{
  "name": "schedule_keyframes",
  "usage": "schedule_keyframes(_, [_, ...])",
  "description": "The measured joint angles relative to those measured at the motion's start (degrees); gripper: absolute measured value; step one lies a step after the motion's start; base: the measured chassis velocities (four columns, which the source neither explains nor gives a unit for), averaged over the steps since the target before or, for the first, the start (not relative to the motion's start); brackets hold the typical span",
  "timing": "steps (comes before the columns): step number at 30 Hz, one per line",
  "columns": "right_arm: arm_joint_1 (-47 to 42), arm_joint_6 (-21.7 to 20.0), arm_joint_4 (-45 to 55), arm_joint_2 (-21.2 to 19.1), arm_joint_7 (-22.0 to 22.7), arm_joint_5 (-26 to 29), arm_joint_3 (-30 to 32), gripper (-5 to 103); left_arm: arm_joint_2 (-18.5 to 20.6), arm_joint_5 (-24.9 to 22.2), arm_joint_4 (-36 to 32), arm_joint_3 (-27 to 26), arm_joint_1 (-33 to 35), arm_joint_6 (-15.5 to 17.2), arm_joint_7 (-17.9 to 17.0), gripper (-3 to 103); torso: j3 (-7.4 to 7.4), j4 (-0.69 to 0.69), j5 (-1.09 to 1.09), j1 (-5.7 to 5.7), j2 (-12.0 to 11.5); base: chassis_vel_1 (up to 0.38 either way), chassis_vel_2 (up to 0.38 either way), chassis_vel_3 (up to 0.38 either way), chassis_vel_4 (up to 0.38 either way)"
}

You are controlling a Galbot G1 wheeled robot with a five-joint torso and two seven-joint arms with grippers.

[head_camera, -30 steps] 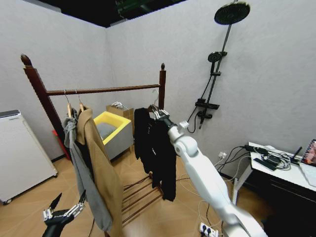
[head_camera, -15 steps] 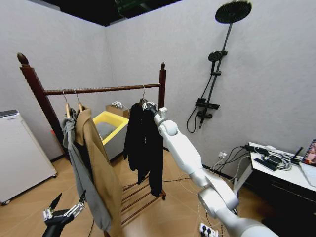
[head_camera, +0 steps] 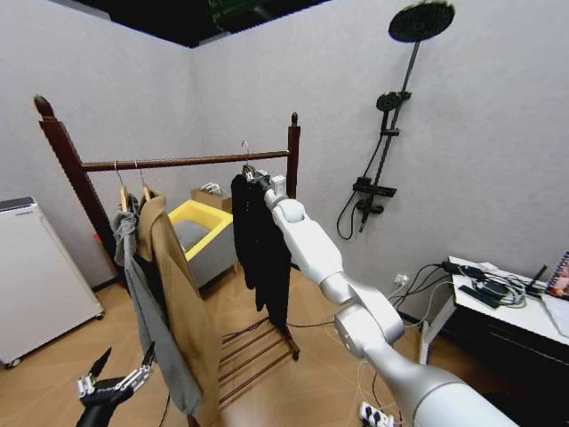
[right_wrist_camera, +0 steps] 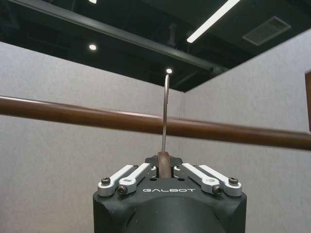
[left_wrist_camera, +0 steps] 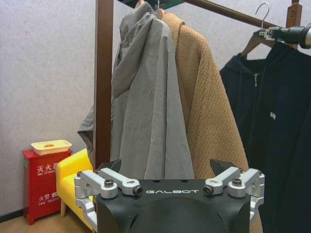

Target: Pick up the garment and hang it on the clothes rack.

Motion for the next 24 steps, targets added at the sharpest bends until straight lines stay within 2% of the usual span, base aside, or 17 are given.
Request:
schedule_keyframes(10, [-0.04,-4.51,-1.04,-0.13,1.30,4.82,-0.27,10,0.00,0.00,0.00,0.00,0.00,0.00,0.00,100,0.00,0.01,0.00,0.00,0.00,0.000,0.000,0.000,0.000])
schedule_keyframes(18, [-0.69,-5.86,-0.01,-0.17,1.84,7.58,-0.90,10,0.00,0.00,0.00,0.00,0.00,0.00,0.00,100,-0.01,0.01,0.00,0.00,0.01,0.000,0.000,0.000,0.000])
schedule_keyframes(20, [-1.05,-6.13,0.75,-0.18,1.90,7.96,-1.01,7,0.00,0.00,0.00,0.00,0.00,0.00,0.00,100,-0.01,0.01,0.00,0.00,0.01,0.000,0.000,0.000,0.000])
schedule_keyframes(23, [-2.20,-5.87,3.49,-0.21,1.85,8.18,-1.00,21,0.00,0.00,0.00,0.00,0.00,0.00,0.00,100,0.00,0.00,0.00,0.00,0.00,0.000,0.000,0.000,0.000])
schedule_keyframes(24, [-2.20,-5.87,3.49,-0.21,1.85,8.18,-1.00,21,0.00,0.00,0.00,0.00,0.00,0.00,0.00,100,0.00,0.00,0.00,0.00,0.00,0.000,0.000,0.000,0.000])
